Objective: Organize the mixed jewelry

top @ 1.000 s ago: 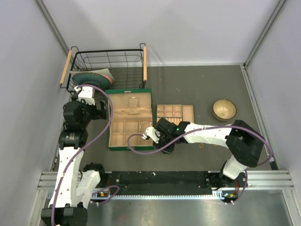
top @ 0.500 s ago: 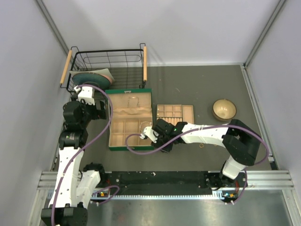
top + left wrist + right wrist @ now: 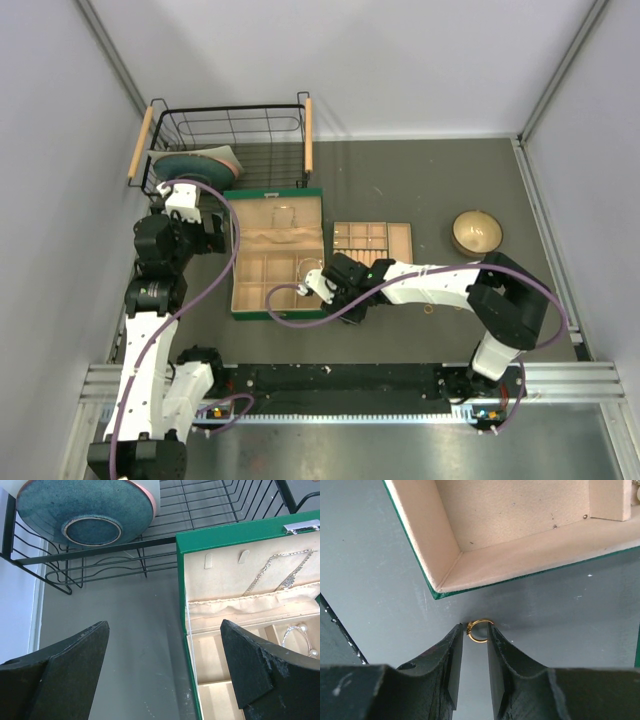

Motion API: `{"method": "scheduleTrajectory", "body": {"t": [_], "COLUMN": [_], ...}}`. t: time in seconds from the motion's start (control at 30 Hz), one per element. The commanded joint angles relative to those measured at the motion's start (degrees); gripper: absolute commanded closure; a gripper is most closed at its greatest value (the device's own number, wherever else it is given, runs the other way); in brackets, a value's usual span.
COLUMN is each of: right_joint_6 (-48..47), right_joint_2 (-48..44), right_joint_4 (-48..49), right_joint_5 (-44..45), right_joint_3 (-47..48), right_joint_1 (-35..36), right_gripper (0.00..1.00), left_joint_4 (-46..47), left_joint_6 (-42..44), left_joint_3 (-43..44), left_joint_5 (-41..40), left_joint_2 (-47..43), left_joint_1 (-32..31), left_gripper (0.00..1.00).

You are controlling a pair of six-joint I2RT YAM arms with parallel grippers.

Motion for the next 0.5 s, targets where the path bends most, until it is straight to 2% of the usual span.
{"method": "scheduleTrajectory", "body": {"t": [0.0, 0.2, 0.33, 0.47], "right_joint_6": [0.89, 0.98, 0.98, 0.19], "right_joint_2": [0.76, 2.43, 1.91, 0.42], "right_joint_4": [1.65, 1.74, 1.65, 0.95], "right_joint_5": [0.54, 2.3, 2.92, 3.62], "right_joint_3": [2.66, 2.92, 3.1, 3.54], "right_joint_1": [1.19, 1.98, 2.07, 1.98], "right_gripper": [0.73, 0.78, 0.9, 0.98], "left_joint_4": [3.05, 3.22, 3.31, 3.66], "left_joint_6": [-0.73, -0.64, -0.55, -0.38], "left_joint_3": [-0.43, -0.61, -0.78, -0.61], "left_joint_5": [-0.71, -0.97, -0.62, 0.52], "left_joint_2": [0.0, -0.18, -0.18, 0.17], "left_joint_1": [0.45, 0.45, 0.53, 0.53], "left_gripper": [0.01, 0.01, 0.01, 0.01]}}
